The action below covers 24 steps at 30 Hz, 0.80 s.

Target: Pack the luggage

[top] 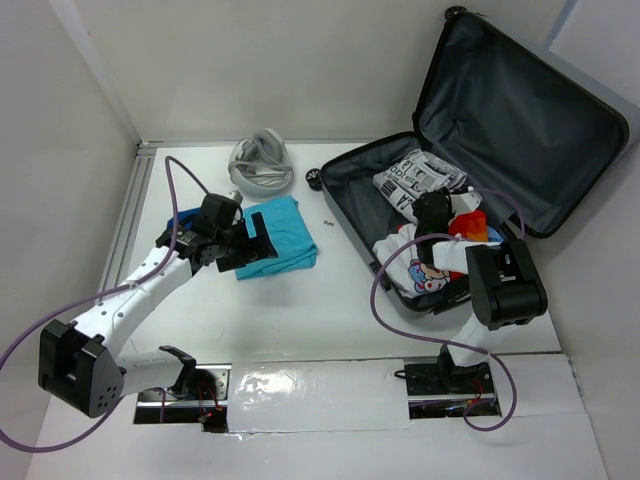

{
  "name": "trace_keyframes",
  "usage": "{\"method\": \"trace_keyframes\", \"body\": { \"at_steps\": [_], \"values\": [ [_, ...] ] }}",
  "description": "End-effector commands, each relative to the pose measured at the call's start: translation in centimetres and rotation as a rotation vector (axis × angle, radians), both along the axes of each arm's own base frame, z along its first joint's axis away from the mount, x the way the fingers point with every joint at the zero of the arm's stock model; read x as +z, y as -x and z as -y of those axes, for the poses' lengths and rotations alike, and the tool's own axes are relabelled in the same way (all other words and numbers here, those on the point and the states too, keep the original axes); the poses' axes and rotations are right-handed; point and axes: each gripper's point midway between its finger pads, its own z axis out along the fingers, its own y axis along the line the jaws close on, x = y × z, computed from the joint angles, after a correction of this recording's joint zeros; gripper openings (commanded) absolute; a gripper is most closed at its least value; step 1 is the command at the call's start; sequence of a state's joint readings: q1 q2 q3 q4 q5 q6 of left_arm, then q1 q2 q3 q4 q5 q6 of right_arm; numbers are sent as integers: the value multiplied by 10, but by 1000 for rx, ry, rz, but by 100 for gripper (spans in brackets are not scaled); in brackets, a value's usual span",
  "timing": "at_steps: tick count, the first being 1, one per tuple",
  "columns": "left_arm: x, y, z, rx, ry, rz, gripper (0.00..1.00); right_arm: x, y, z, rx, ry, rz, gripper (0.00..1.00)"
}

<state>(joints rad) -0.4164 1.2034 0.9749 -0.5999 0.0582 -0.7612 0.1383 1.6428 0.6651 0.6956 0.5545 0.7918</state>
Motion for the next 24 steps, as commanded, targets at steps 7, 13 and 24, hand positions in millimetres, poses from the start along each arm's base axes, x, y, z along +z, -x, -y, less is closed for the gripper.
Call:
{"method": "trace_keyframes", "body": {
  "at_steps": [7,13,24],
  "values": [
    [0,-7,8,-36,28,20,100,30,-12,31,-147,-127,243,0],
    [3,-7,9,-29,36,26,100,31,-12,34,-201,-188,316,0],
    [1,-6,10,-36,44,22,100,16,-3,34,-191,-114,120,76]
  ]
}}
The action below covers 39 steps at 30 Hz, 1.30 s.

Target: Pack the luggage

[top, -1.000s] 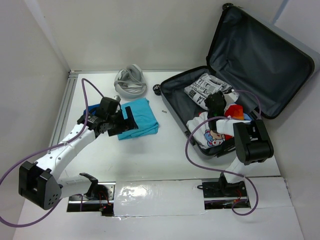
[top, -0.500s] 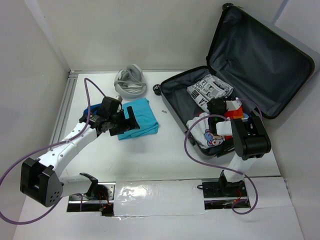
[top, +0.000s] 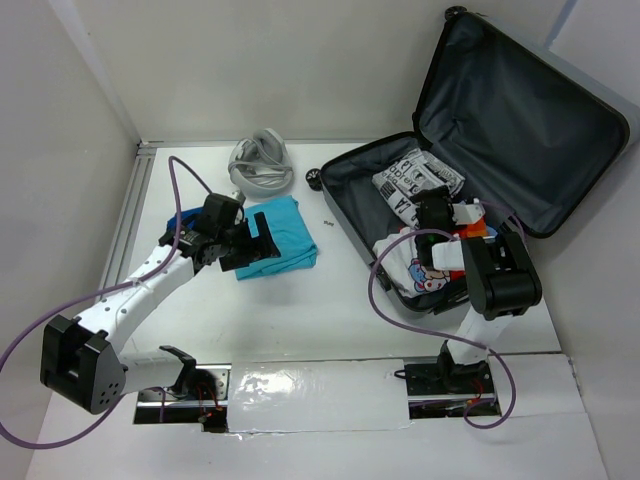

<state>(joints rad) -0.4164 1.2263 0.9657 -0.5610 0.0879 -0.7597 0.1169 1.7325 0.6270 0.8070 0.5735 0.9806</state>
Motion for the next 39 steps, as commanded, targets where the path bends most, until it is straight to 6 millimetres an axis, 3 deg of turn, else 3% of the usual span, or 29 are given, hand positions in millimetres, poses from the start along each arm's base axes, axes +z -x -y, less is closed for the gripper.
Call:
{"method": "trace_keyframes", "body": {
  "at_steps": [1,2,4,5,8,11,13,14,16,18,19,20,21,22,24,25,26,27,28,29,31,32,33,34,36,37,39],
  "values": [
    [8,-2,3,-16,24,33,100,50,-5,28,-130,49,28,100],
    [8,-2,3,-16,24,33,100,44,6,29,-160,82,-61,100],
    [7,-3,2,-10,18,36,100,62,10,32,-200,102,-71,100],
    [7,-3,2,-10,18,36,100,59,18,33,-210,129,-110,100],
    [10,-3,1,-17,13,41,100,76,30,34,-209,131,-85,100],
    [9,-6,3,-17,11,34,100,84,36,38,-197,133,-115,100],
    [11,-7,1,-10,3,37,100,78,45,46,-187,177,-219,100],
    [15,-9,2,-10,7,46,100,91,41,46,-186,178,-220,100],
    [13,-11,-2,6,-17,42,100,87,37,43,-114,276,-303,87],
    [12,-13,-4,9,-36,43,100,91,20,32,-12,336,-304,55],
    [11,-14,-6,16,-49,36,100,102,4,27,80,356,-269,41],
    [15,-16,-5,17,-45,45,100,105,-7,21,156,382,-257,40],
    [11,-15,-6,16,-53,27,100,109,-18,13,236,408,-240,47],
    [15,-17,-5,16,-49,37,100,111,-38,-7,407,464,-230,60],
    [14,-16,-7,23,-60,32,100,112,-55,-31,623,567,-233,70],
    [14,-17,-10,32,-60,31,100,78,-54,-57,784,573,-322,70],
    [14,-18,-12,38,-67,34,100,91,-63,-69,906,768,-327,84],
    [14,-18,-12,38,-67,34,100,80,-61,-81,984,843,-378,87],
    [9,-19,-17,55,-81,28,100,51,-51,-105,1089,909,-476,87],
    [12,-19,-19,62,-84,41,100,49,-55,-103,1088,1050,-521,92],
    [7,-18,-22,70,-89,29,100,35,-60,-114,1092,1157,-583,95],
    [3,-18,-27,82,-93,19,100,25,-60,-117,1096,1163,-610,95],
    [5,-16,-27,82,-94,19,100,28,-67,-117,1080,1168,-607,95],
    [5,-17,-31,93,-94,18,100,13,-69,-123,1109,1182,-626,95],
    [-2,-15,-35,101,-101,1,100,11,-78,-113,1026,1234,-689,96],
    [1,-14,-33,96,-91,7,100,-5,-81,-112,1009,1260,-747,96],
    [-3,-13,-37,97,-100,-1,100,-7,-91,-116,988,1284,-757,93]
  ]
}}
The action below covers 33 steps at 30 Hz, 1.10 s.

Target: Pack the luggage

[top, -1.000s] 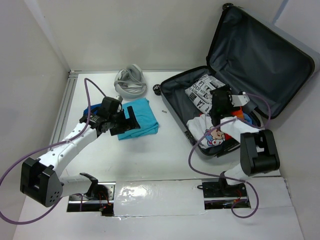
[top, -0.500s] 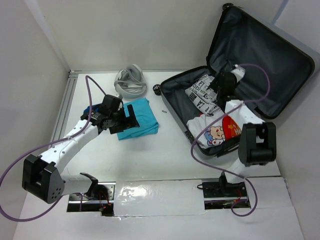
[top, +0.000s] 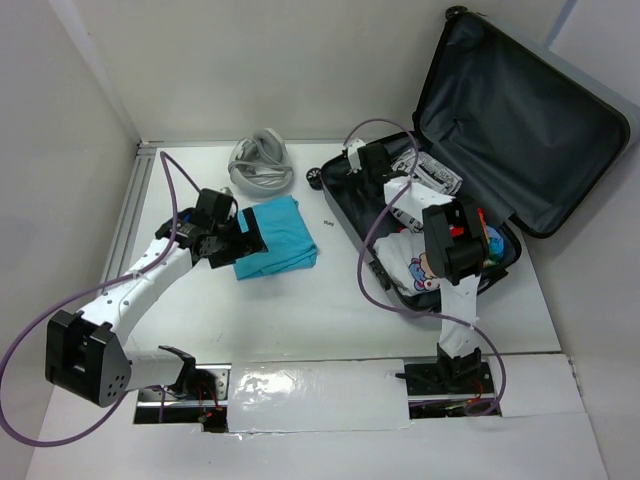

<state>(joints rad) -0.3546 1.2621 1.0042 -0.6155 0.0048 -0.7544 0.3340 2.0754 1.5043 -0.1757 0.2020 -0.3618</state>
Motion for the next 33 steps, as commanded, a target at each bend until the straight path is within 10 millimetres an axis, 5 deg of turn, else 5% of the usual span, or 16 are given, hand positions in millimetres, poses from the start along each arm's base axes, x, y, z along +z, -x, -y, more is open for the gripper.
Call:
{"method": "trace_keyframes", "body": {
  "at_steps": [1,7,15,16,19,22,29,33],
  "values": [
    [1,3,-10,-1,-20,11,100,5,-25,24,-60,176,51,92],
    [0,3,-16,10,-29,2,100,3,-37,39,-192,245,114,82],
    [0,0,-21,28,-29,2,100,-7,-23,75,-254,223,82,78],
    [-4,0,-21,28,-32,-10,100,-8,-23,74,-247,217,80,72],
    [-7,-2,-19,21,-28,-25,100,-2,-28,69,-249,177,117,25],
    [-7,-4,-14,9,-9,-22,100,18,-39,64,-316,79,205,0],
    [-13,-2,-14,17,-7,-34,100,74,-54,122,-685,-60,459,0],
    [-9,-4,-14,17,-2,-17,100,75,-58,122,-668,-40,472,0]
  ]
}}
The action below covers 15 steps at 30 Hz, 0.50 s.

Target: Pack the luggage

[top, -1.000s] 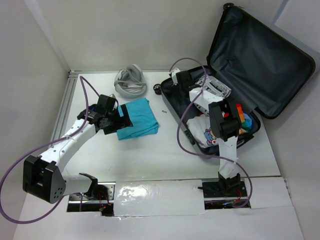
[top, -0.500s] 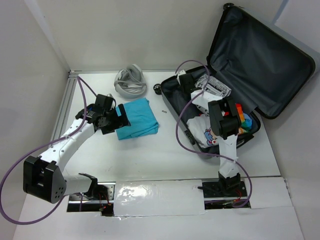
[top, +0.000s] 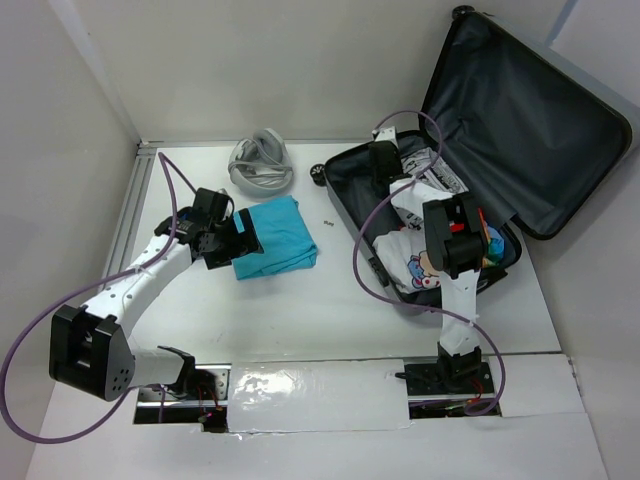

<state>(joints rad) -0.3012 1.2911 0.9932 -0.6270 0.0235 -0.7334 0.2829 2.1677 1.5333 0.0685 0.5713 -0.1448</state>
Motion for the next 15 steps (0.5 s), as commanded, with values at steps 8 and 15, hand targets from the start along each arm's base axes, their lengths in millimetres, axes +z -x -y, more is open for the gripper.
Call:
{"method": "trace_keyframes", "body": {
  "at_steps": [8,15],
  "values": [
    [5,-4,3,-14,18,29,100,29,-15,33,-58,-70,107,50],
    [15,-5,-2,10,4,47,100,82,-6,11,79,-144,150,90]
  ]
}}
